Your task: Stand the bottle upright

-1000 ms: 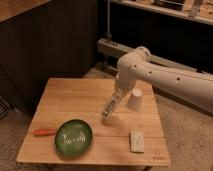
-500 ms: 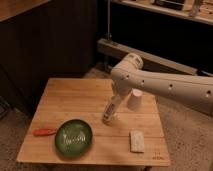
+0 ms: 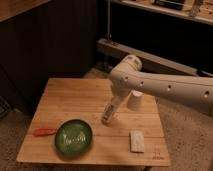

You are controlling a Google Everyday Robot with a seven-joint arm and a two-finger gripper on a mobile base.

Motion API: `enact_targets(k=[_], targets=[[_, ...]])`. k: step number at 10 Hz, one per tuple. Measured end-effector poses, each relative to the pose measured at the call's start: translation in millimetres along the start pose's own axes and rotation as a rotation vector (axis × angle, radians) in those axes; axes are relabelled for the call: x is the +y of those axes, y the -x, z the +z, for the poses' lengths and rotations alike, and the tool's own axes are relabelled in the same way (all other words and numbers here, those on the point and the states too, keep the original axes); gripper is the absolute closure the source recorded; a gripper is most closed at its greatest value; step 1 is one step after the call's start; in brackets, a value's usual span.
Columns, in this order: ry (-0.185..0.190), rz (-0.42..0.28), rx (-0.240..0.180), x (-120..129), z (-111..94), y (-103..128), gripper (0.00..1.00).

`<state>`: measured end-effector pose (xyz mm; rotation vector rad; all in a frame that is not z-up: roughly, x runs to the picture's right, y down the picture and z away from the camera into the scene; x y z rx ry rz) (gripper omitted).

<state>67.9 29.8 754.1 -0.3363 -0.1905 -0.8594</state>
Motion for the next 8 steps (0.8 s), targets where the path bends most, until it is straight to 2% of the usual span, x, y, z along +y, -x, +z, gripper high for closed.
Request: enact_targets(k=[6, 7, 8], targets=[[0.011, -0.006, 0.013, 2.2, -0.6, 0.6, 0.98], [0.012, -0.007, 0.016, 2.1, -0.9, 0.4, 0.92], [0.016, -0.008, 0.024, 3.0, -1.7, -0.6, 0.8]])
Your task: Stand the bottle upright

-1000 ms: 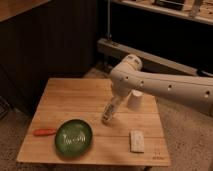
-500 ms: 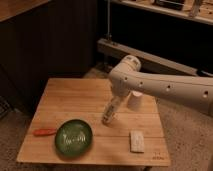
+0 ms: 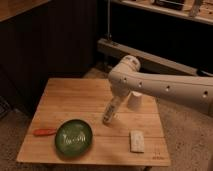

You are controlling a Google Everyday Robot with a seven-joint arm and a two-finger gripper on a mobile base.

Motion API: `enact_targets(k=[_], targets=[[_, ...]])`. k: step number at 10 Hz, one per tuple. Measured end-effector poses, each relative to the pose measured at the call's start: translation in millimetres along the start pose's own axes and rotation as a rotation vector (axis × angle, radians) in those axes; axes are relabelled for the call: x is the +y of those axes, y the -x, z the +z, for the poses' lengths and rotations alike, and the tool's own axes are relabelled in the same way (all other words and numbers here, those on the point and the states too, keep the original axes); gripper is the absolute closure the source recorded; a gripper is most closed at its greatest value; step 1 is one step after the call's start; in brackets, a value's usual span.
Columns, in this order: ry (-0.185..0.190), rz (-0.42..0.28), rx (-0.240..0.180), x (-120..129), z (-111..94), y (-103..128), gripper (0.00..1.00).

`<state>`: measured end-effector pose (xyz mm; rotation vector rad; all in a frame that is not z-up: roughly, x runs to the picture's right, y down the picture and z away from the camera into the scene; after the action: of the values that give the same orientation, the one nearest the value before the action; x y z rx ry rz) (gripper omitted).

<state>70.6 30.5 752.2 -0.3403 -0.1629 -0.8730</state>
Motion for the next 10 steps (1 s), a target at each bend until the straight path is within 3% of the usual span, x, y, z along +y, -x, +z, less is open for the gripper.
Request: enact_targets(k=[4, 10], targets=[[0.017, -0.001, 0.022, 4, -2, -2, 0.51], [0.05, -0.008, 0.061, 11, -1, -1, 0.5]])
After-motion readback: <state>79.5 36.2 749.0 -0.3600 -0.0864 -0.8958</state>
